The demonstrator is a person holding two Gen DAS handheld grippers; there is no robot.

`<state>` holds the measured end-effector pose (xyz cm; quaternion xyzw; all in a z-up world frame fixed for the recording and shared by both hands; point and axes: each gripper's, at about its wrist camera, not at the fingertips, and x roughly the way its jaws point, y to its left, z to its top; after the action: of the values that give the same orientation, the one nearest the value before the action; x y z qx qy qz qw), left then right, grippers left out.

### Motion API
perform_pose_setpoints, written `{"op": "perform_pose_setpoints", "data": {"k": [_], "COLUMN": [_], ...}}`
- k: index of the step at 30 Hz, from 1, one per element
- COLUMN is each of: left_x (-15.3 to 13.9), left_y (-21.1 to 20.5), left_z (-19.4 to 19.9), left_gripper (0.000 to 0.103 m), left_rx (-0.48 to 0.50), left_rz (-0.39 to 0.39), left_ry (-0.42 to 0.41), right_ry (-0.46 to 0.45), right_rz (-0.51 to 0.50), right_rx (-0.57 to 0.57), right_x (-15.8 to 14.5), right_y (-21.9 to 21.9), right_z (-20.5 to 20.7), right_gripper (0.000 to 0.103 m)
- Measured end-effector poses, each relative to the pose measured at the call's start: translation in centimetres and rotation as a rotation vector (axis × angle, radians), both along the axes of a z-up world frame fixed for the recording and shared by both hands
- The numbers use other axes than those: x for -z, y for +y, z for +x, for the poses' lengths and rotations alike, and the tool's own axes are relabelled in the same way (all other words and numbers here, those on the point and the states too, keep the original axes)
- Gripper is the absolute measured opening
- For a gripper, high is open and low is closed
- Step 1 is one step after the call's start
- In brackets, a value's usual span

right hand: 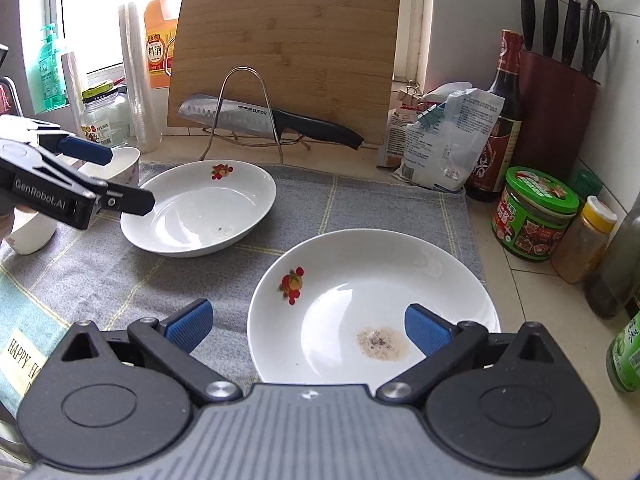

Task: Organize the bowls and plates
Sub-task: 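Move the left tool to the next flower-print plate while the right tool approaches its rim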

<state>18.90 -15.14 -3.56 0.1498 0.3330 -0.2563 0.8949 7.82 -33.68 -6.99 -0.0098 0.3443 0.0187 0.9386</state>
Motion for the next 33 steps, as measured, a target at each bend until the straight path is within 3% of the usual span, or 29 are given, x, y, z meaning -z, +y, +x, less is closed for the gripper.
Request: {"op": "perform_pose_setpoints", "data": {"k": [9,20,26,33], "left_x": [2.4,5.1,5.5,6.3], "left_y": [2.8,1.8,0.6,0.1], "left_z": [0.9,0.7,0.1,1.0], "left_gripper": [0.101,0.101,0.101,0.101], "left_rx": [-0.039,-0.201,-0.211,-0.15], "left_rz": [-0.009,0.031,0.079,0.115], "left_ry": [0.065,0.11,0.088,0.061], "right_ry": [0.053,0.115,0.157,0.221], "right_rz": [0.0,0.043,0.061,0.038], "right_rx": [-0.055,-0.228,-0.36,-0.403], "right_x": [-1.2,-1.2,-0.7,0.4], "right_y": [2.4,2.1,1.9,2.9], "right_z": [5.6,12.8,15.5,18.3], "right_gripper": [0.103,0.103,0.103,0.103]}}
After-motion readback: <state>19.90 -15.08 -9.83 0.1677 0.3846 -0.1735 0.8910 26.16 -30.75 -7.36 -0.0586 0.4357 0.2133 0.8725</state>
